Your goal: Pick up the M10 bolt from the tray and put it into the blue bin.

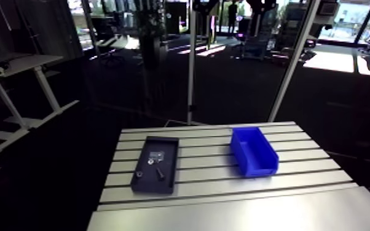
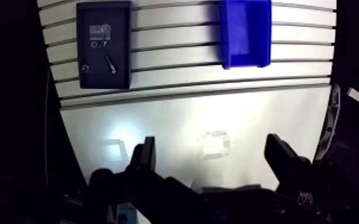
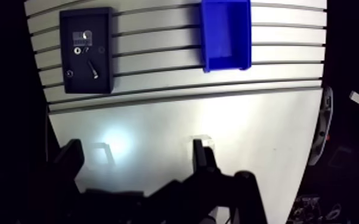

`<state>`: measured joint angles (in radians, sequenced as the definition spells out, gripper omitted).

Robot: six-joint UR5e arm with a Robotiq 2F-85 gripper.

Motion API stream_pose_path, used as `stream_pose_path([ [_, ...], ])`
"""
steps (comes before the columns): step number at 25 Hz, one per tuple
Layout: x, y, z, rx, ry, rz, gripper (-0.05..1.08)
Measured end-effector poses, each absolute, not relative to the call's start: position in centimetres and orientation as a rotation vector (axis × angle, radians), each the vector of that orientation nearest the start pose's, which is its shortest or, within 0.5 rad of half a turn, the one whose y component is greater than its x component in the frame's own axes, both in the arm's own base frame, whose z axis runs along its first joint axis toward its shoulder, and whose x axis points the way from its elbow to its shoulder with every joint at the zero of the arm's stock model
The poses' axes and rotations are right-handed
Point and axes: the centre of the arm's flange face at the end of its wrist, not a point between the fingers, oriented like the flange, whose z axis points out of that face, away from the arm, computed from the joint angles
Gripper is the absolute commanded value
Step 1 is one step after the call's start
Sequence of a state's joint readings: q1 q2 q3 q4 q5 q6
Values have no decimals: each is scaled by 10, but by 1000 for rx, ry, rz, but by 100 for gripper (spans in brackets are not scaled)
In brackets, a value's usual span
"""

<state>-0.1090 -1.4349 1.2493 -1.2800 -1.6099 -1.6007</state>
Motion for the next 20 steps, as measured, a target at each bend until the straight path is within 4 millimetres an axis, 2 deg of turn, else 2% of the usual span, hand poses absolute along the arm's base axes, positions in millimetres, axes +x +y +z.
stream_pose_path([
  [9,-529,-66,553,144,3043,21,1],
  [20,-528,-66,553,146,3043,20,1],
])
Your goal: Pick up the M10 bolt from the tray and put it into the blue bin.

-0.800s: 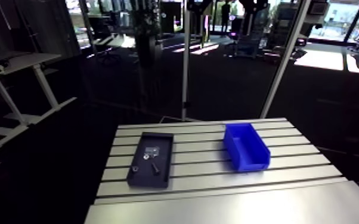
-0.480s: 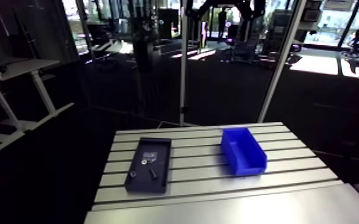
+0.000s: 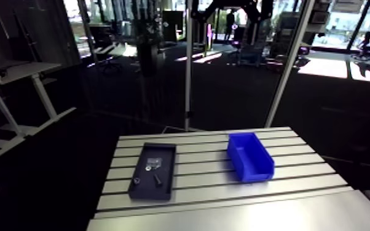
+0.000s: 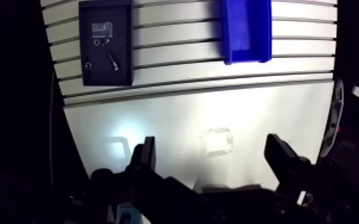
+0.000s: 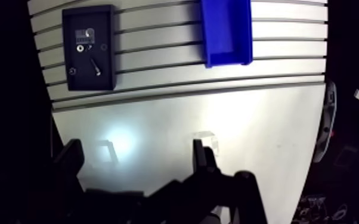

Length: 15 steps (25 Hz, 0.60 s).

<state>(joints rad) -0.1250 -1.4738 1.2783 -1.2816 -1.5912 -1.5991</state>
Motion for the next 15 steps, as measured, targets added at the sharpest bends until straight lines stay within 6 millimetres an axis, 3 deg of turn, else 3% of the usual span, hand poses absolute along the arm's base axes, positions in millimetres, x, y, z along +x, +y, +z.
stream_pose_path([
  [15,-534,-71,545,91,3048,26,1],
])
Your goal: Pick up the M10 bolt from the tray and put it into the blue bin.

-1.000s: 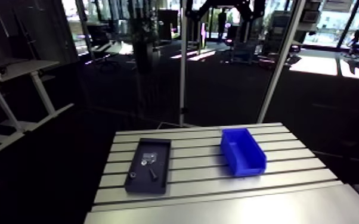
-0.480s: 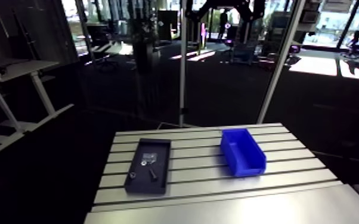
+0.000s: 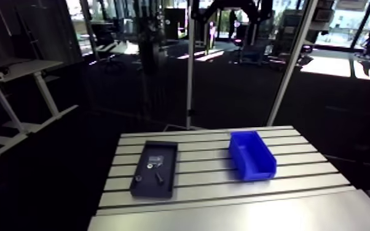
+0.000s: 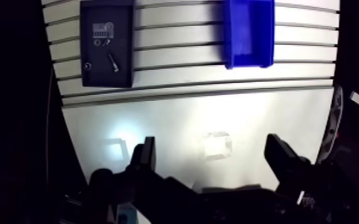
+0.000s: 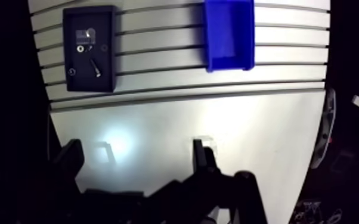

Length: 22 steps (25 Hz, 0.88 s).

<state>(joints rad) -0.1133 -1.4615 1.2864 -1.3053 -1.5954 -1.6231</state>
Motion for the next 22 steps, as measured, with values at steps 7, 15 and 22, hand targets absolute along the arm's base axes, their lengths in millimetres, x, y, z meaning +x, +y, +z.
stream_pose_path([
  [7,-548,-84,518,-112,3050,15,1],
  [15,-563,-128,478,-363,3037,-32,1],
  [22,-566,-147,436,-494,3004,-52,1],
])
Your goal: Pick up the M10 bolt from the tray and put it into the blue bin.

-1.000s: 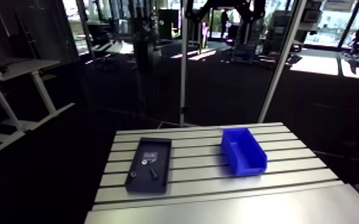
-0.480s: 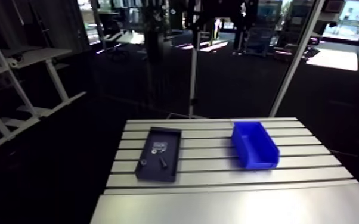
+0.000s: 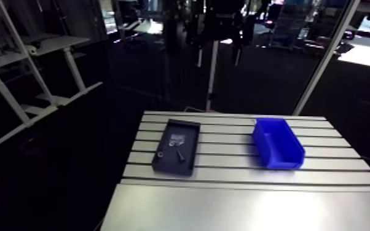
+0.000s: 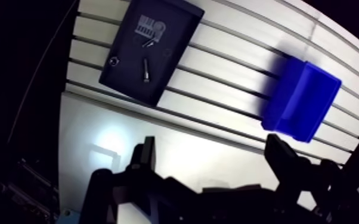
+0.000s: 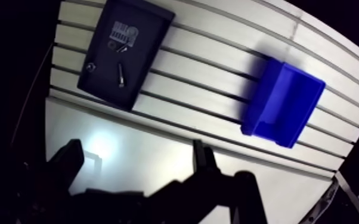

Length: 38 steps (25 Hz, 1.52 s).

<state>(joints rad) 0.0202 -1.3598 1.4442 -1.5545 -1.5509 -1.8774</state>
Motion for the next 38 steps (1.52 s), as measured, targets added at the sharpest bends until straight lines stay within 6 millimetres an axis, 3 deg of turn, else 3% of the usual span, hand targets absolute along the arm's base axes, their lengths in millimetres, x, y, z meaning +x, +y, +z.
stream_pose_path([
  [6,-561,-169,395,-568,2958,-39,1],
  [14,-545,-191,358,-620,2909,0,1],
  [24,-532,-221,325,-699,2914,78,1],
  [38,-538,-238,276,-633,2949,71,1],
])
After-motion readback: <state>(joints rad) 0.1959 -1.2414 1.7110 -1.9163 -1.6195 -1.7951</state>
